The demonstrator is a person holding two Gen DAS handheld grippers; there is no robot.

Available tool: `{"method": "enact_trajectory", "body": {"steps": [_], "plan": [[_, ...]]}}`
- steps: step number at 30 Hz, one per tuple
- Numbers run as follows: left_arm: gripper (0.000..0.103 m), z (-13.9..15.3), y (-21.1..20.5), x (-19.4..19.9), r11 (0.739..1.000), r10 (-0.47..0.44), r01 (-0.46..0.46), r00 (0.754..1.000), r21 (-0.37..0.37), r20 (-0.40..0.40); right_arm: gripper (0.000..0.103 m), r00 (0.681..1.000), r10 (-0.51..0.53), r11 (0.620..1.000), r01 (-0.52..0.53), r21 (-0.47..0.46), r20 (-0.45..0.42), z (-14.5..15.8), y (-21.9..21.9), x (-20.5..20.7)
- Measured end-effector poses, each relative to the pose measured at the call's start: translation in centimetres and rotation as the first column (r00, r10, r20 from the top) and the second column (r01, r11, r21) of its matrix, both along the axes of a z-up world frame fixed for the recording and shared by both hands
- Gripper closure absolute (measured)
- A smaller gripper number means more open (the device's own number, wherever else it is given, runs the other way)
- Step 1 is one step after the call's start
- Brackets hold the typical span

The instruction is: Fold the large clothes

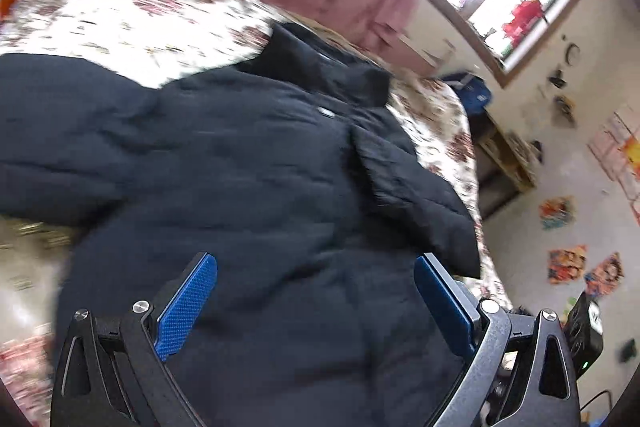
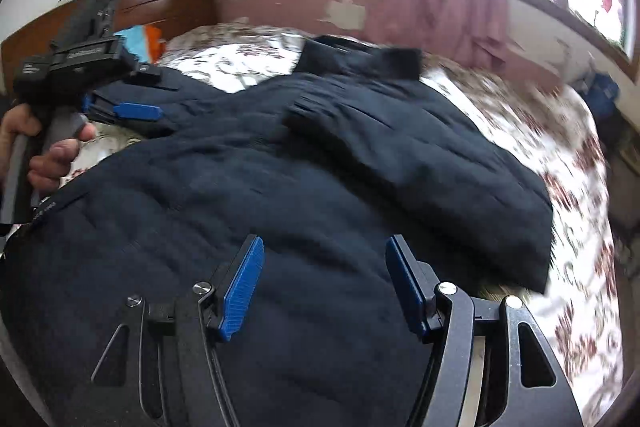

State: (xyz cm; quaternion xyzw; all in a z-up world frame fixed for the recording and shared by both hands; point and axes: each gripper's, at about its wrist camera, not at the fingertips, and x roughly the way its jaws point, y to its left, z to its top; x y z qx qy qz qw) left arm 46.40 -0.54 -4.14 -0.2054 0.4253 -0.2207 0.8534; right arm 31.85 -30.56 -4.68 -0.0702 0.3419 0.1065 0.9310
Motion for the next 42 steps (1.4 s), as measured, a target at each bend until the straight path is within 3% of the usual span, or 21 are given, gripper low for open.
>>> {"method": "enact_trajectory", "body": {"steps": [5,8,10,14,17,21,25,28,31,34,37,39,40,42], "plan": [[0.005,-1.3,-6.6,3.7,0.998,-0.053,0.054,0.998,0.019,-0.027,0.044,0.997,-0.079,0.996,0.079,0.036,-0.011,-0.1,-4.8,-1.4],[0.033,-2.2,-9.6,6.2,0.998,-0.045,0.047,0.998,0.037,-0.054,0.044,0.994,-0.109,0.993,0.109,0.050,-0.016,-0.2,-5.6,-1.2],[0.040,-2.1,-10.4,7.0,0.998,-0.018,0.021,0.999,0.060,-0.051,0.044,0.992,-0.125,0.990,0.126,0.060,-0.023,-0.8,-6.6,-1.6],[0.090,-1.8,-11.1,8.0,0.998,-0.001,0.003,0.999,0.062,-0.037,0.044,0.988,-0.149,0.986,0.151,0.066,-0.039,-1.4,-7.7,-0.8],[0.097,-1.5,-10.5,7.9,0.998,0.000,0.001,1.000,0.061,-0.018,0.044,0.985,-0.165,0.982,0.169,0.086,-0.048,-1.5,-7.9,-0.6],[0.098,-0.2,-9.4,6.9,0.998,0.010,-0.013,0.999,0.054,0.053,0.044,0.985,-0.165,0.981,0.169,0.092,-0.044,-1.3,-7.5,-0.5],[0.098,0.2,-8.7,6.7,0.999,0.007,-0.010,0.998,0.053,0.064,0.044,0.989,-0.145,0.987,0.146,0.064,-0.019,-0.9,-6.5,-0.8],[0.100,0.2,-8.3,6.1,0.995,0.008,-0.016,0.997,0.103,0.082,0.044,0.992,-0.125,0.990,0.126,0.063,-0.013,-0.8,-6.2,-1.0],[0.099,-0.2,-7.2,5.5,0.993,0.036,-0.042,0.998,0.111,0.055,0.044,0.993,-0.120,0.991,0.120,0.053,-0.004,-0.8,-6.0,-0.8],[0.099,0.7,-6.7,4.4,0.994,0.039,-0.051,0.992,0.096,0.122,0.044,0.990,-0.140,0.986,0.140,0.086,-0.003,-0.8,-6.2,0.0],[0.082,1.5,-7.6,4.3,0.996,-0.024,0.011,0.988,0.084,0.154,0.044,0.985,-0.173,0.978,0.172,0.120,-0.002,-0.9,-6.3,1.0],[0.054,1.1,-8.9,5.5,0.994,-0.085,0.078,0.991,0.071,0.102,0.044,0.982,-0.190,0.972,0.188,0.144,-0.001,-1.1,-6.3,1.4],[0.049,0.7,-9.4,6.0,0.994,-0.090,0.084,0.993,0.077,0.076,0.044,0.980,-0.198,0.968,0.196,0.157,-0.005,-1.2,-6.4,1.7],[0.051,-0.4,-10.1,7.6,0.995,-0.059,0.058,0.998,0.086,0.018,0.044,0.979,-0.204,0.964,0.202,0.170,-0.008,-1.6,-6.4,1.9]]}}
